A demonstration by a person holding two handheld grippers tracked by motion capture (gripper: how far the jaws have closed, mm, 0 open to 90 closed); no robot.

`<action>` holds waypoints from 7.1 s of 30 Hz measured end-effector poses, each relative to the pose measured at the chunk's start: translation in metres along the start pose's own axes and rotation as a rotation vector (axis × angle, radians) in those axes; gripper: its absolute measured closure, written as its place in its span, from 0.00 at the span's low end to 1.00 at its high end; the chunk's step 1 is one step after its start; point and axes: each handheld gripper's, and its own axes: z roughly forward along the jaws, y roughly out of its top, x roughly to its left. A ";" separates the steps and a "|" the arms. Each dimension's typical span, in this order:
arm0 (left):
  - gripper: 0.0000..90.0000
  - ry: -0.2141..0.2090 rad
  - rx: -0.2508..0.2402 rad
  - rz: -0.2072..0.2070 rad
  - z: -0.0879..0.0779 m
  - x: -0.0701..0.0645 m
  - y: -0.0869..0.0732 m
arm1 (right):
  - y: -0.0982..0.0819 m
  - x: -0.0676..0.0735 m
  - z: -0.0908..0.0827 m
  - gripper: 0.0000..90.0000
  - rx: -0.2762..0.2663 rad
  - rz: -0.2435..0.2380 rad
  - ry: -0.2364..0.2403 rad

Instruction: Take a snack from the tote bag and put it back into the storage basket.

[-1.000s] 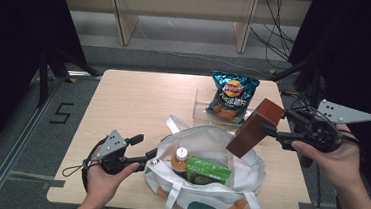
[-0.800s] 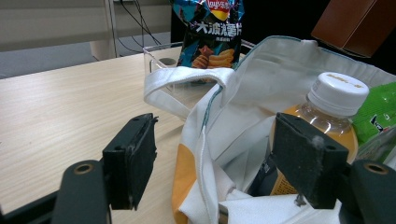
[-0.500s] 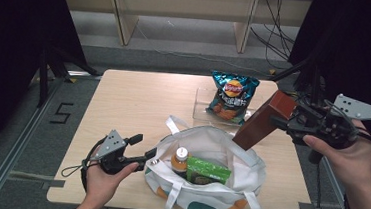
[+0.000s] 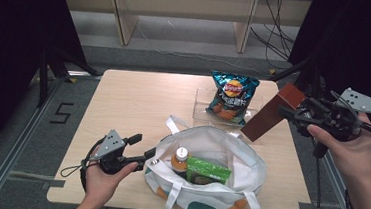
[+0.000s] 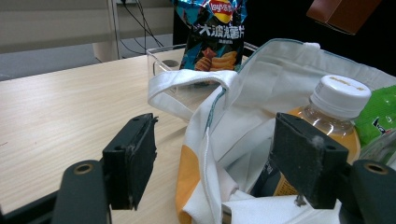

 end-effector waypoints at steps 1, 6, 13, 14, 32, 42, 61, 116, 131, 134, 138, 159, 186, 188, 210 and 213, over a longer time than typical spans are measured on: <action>0.33 -0.001 0.003 0.003 0.000 0.000 0.000 | 0.000 0.000 0.000 0.44 0.012 0.021 0.010; 0.33 -0.002 0.001 0.004 0.000 0.000 0.000 | -0.001 -0.007 0.002 0.44 0.007 0.027 -0.042; 0.33 -0.006 -0.011 -0.004 0.000 0.001 0.000 | -0.007 -0.015 0.008 0.44 0.053 0.066 -0.125; 0.33 -0.006 -0.010 -0.002 0.000 0.001 0.000 | -0.008 -0.016 0.009 0.44 0.047 0.062 -0.132; 0.33 0.000 -0.005 -0.002 -0.001 0.001 0.000 | -0.010 -0.023 0.027 0.44 0.064 0.095 -0.174; 0.33 0.000 -0.005 -0.002 -0.001 0.001 0.000 | -0.011 -0.031 0.037 0.44 0.064 0.097 -0.214; 0.33 -0.006 -0.005 -0.002 -0.001 0.000 0.001 | -0.016 -0.043 0.058 0.44 0.085 0.137 -0.275; 0.33 -0.005 -0.009 -0.001 -0.003 0.002 0.001 | -0.033 -0.054 0.093 0.43 0.149 0.172 -0.410; 0.33 -0.012 -0.017 0.000 -0.002 0.003 0.001 | -0.036 -0.056 0.100 0.43 0.166 0.174 -0.448; 0.33 -0.010 -0.018 -0.003 -0.002 0.002 0.001 | -0.038 -0.056 0.102 0.43 0.167 0.179 -0.452; 0.33 -0.011 -0.017 0.001 -0.002 0.002 0.001 | -0.039 -0.057 0.102 0.43 0.182 0.177 -0.453; 0.33 -0.003 -0.012 -0.003 -0.003 0.002 0.001 | -0.047 -0.055 0.109 0.43 0.212 0.166 -0.500; 0.33 -0.007 -0.011 0.002 -0.002 0.002 0.001 | -0.062 -0.054 0.119 0.43 0.239 0.190 -0.547; 0.33 -0.007 -0.010 0.001 -0.002 0.002 0.000 | -0.063 -0.054 0.119 0.43 0.247 0.196 -0.547; 0.33 -0.009 -0.010 -0.003 -0.002 0.001 0.000 | -0.076 -0.055 0.127 0.43 0.274 0.202 -0.569; 0.33 -0.008 -0.010 -0.001 -0.002 0.001 0.000 | -0.077 -0.054 0.128 0.43 0.275 0.224 -0.572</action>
